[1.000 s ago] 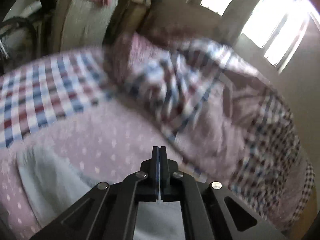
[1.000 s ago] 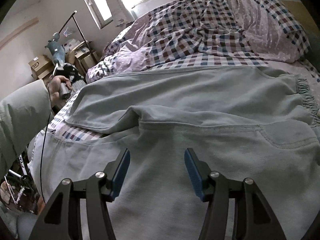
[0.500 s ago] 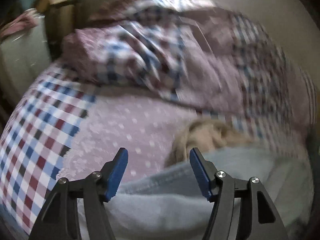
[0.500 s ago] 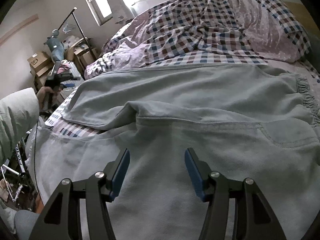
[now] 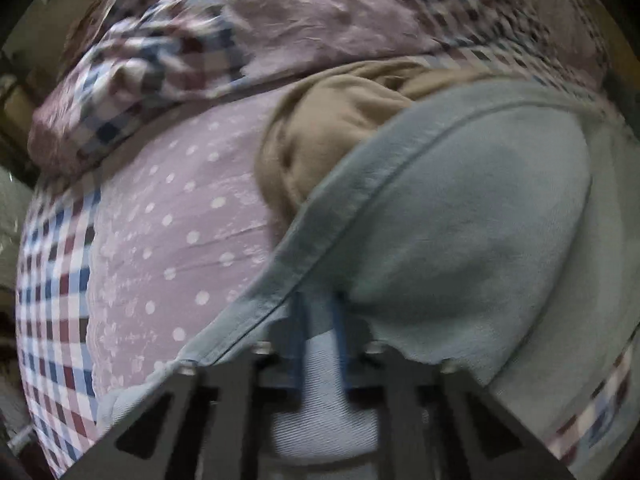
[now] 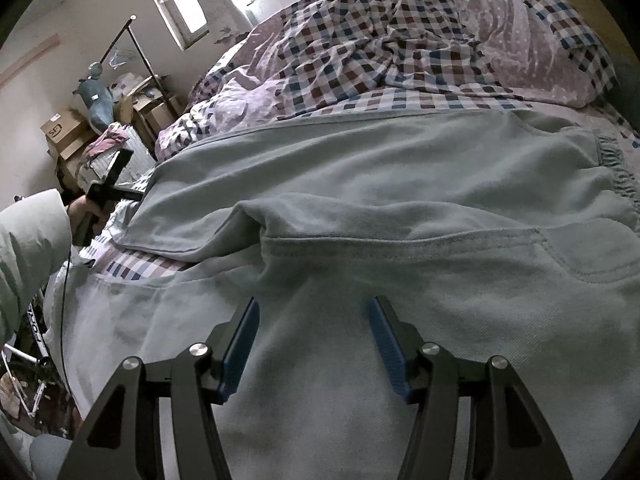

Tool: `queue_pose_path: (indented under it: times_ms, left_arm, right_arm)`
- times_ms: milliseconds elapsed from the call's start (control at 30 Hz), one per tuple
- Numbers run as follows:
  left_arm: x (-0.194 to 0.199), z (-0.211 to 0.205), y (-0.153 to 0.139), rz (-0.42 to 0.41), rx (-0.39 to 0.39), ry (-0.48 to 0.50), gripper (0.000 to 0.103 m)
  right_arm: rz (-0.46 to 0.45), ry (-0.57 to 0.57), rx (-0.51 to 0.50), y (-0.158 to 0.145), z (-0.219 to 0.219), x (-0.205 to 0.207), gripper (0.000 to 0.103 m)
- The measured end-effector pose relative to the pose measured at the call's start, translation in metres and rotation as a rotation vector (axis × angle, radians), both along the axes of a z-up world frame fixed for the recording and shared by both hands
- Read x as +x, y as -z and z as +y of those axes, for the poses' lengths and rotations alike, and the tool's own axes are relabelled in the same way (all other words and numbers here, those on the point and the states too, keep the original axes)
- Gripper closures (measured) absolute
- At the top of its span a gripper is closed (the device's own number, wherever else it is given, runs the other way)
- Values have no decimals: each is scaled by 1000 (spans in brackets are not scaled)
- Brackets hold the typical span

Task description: Fold clothes

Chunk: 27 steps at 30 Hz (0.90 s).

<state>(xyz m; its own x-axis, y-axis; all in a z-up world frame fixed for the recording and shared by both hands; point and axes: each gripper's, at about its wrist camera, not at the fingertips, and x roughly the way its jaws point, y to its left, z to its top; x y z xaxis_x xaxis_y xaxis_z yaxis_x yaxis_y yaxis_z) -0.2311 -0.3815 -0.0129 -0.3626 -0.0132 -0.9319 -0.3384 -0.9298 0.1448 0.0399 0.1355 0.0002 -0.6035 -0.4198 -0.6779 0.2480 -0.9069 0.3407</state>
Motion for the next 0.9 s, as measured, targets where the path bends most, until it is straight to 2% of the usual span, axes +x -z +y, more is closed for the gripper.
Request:
queue_pose_path:
  times_ms: [133, 200, 233, 367, 400, 433, 500, 633, 900]
  left_arm:
    - [1, 3, -6, 74, -110, -35, 103]
    - [2, -4, -15, 120, -138, -65, 103]
    - [2, -8, -20, 136, -134, -79, 103]
    - [3, -23, -35, 130, -31, -86, 102]
    - [3, -24, -34, 124, -21, -72, 93]
    - [3, -23, -32, 124, -23, -66, 70]
    - [2, -21, -27, 124, -29, -55, 37]
    - [4, -13, -25, 144, -32, -19, 37]
    - [-12, 2, 1, 48, -105, 94, 36]
  right_arm:
    - [3, 4, -5, -2, 1, 0, 41]
    - [4, 7, -9, -3, 2, 1, 41]
    - [5, 8, -11, -4, 3, 1, 40]
    - [3, 13, -26, -5, 5, 1, 40]
    - [2, 15, -30, -5, 6, 1, 40]
    - [1, 17, -35, -5, 7, 1, 40]
    - [-4, 24, -38, -4, 8, 1, 40]
    - [-17, 37, -43, -2, 10, 0, 40]
    - [-42, 64, -54, 3, 15, -2, 40]
